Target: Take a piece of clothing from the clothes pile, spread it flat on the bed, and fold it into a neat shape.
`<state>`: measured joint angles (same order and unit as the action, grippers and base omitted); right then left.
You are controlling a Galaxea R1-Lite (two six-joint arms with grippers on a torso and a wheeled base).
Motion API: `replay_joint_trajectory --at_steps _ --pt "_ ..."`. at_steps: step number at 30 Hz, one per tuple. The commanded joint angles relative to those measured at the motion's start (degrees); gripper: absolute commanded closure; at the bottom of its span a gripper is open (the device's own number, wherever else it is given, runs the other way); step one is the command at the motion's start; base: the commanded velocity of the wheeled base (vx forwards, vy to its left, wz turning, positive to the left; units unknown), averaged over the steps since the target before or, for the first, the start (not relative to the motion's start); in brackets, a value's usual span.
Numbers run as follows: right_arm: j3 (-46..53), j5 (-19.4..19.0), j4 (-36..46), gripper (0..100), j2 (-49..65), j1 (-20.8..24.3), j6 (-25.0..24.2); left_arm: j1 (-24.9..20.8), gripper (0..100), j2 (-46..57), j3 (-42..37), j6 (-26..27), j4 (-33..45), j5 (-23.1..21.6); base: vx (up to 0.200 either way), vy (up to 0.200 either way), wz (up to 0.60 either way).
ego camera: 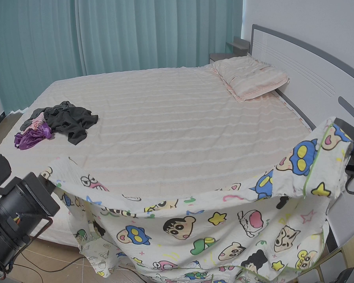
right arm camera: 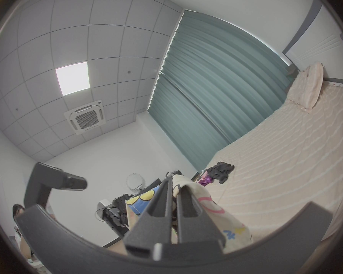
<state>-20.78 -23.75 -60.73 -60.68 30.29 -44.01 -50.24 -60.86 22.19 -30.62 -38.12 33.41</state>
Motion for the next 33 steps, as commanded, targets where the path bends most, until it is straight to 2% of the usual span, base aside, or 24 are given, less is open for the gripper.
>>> replay_joint_trajectory --at_steps 1,4,5,8,10,13,22,33 --pt "-2.42 -0.07 -0.44 100 -9.54 -3.84 0.24 0.05 100 -1.90 1.54 -3.39 6.57 -0.28 0.000 0.000 0.00" --pt "-3.12 -0.07 -1.23 100 -11.91 -4.72 0.24 1.55 100 -3.04 2.69 -4.18 6.74 -0.54 0.000 0.000 0.00" --pt "-3.65 -0.07 -2.02 100 -13.58 -5.51 0.24 4.36 100 -4.36 3.30 -4.09 6.83 -1.25 0.000 0.000 0.00" --pt "-4.44 -0.07 -3.60 100 -15.69 -6.30 0.15 7.35 100 -7.44 4.44 -4.09 6.57 -3.36 0.000 0.000 0.00" --pt "-5.41 0.02 -4.66 100 -17.71 -7.27 0.59 10.95 100 -10.07 5.85 -4.45 6.48 -5.82 0.000 0.000 0.00" --pt "-7.87 0.02 -4.74 100 -20.00 -8.85 0.50 13.15 100 -12.97 7.08 -4.45 6.48 -8.72 0.000 0.000 0.00" --pt "-15.07 0.10 -4.74 100 -26.68 -12.36 0.59 16.14 100 -23.61 12.71 -4.71 5.51 -10.12 0.000 0.000 0.00" --pt "-16.83 0.02 -4.74 100 -29.93 -14.74 0.59 18.51 100 -32.22 15.25 -4.62 -3.80 -10.04 0.000 0.000 0.00"
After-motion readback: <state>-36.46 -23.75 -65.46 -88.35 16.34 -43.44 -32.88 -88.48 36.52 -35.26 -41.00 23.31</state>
